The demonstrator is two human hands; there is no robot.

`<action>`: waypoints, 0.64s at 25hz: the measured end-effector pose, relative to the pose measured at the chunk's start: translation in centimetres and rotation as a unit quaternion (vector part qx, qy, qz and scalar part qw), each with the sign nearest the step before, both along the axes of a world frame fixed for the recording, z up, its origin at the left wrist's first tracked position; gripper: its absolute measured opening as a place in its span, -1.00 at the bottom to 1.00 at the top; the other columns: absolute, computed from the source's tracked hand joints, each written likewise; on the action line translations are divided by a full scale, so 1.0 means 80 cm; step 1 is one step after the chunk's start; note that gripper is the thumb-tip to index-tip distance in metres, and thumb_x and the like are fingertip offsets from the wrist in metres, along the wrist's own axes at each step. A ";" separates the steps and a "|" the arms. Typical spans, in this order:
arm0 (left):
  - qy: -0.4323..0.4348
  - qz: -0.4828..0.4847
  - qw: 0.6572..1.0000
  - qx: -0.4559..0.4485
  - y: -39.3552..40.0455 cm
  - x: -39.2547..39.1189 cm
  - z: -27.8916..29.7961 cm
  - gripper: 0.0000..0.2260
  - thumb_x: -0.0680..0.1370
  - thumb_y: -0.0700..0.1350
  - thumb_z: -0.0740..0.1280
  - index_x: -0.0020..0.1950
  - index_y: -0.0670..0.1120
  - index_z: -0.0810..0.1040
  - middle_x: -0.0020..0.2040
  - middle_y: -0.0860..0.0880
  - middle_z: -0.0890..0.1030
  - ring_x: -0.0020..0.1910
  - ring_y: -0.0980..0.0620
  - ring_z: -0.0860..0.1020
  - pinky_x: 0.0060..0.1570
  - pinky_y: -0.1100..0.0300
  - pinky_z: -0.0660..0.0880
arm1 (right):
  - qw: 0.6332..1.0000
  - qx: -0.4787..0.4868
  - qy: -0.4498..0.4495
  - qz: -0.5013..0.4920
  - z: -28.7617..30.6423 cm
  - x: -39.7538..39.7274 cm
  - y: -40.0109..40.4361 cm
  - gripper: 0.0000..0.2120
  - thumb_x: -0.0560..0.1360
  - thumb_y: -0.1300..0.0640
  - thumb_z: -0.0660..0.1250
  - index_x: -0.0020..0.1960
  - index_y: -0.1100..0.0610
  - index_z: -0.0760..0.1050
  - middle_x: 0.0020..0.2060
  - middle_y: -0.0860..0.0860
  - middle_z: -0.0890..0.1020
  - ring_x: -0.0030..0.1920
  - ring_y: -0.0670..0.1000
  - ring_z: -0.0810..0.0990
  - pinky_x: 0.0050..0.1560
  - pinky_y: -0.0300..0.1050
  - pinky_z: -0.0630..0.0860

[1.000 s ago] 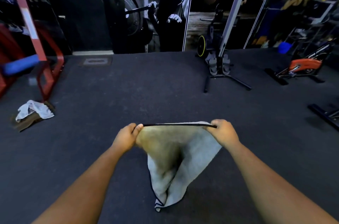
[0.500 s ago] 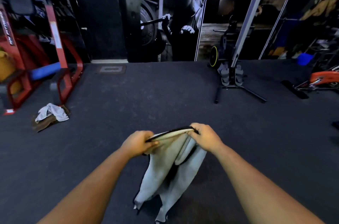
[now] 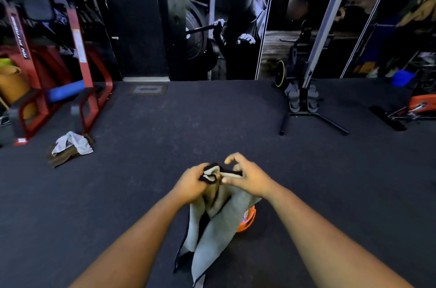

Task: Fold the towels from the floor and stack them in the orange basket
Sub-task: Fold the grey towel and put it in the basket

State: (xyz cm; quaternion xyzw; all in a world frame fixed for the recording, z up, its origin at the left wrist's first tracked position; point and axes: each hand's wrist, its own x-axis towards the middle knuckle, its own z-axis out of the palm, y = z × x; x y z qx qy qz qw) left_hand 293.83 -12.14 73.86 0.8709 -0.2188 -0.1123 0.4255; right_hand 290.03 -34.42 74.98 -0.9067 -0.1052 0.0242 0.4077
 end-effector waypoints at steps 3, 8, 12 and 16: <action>0.005 0.117 0.992 -0.045 0.014 0.014 0.007 -0.79 0.57 -0.17 0.41 0.21 -0.06 0.64 0.09 -0.02 0.71 0.15 -0.03 0.64 0.10 0.12 0.51 | 0.986 -0.153 0.038 -0.046 -0.023 -0.011 -0.039 -0.79 0.50 -0.12 0.48 -0.10 -0.11 0.46 -0.24 -0.14 0.56 -0.15 -0.08 0.57 -0.11 -0.04 0.48; 0.101 0.211 0.968 -0.092 0.017 0.029 0.006 -0.63 0.62 -0.06 0.41 0.37 -0.04 0.41 0.15 -0.02 0.57 0.17 -0.03 0.56 0.11 0.16 0.42 | 0.939 0.264 0.025 -0.219 -0.035 -0.031 -0.052 -0.85 0.62 0.17 0.38 -0.13 0.10 0.64 -0.30 -0.06 0.67 -0.28 -0.15 0.59 -0.19 -0.18 0.52; 0.196 0.238 0.939 -0.154 -0.022 0.016 0.001 -0.58 0.65 0.14 0.32 0.34 -0.07 0.29 0.21 -0.07 0.51 0.18 -0.05 0.53 0.19 0.06 0.48 | 0.879 0.385 0.061 -0.275 -0.022 -0.025 -0.010 -0.89 0.61 0.19 0.39 -0.10 0.14 0.55 -0.36 0.01 0.60 -0.33 -0.04 0.54 -0.36 -0.20 0.49; 0.211 0.182 0.929 -0.242 -0.044 0.001 -0.012 -0.83 0.58 0.08 0.38 0.02 -0.01 0.64 -0.06 -0.15 0.69 -0.03 -0.21 0.67 0.03 -0.13 0.62 | 0.874 0.408 0.059 -0.258 -0.020 -0.020 0.025 -0.90 0.56 0.15 0.46 -0.10 0.16 0.64 -0.26 0.12 0.69 -0.22 0.07 0.63 -0.19 0.01 0.58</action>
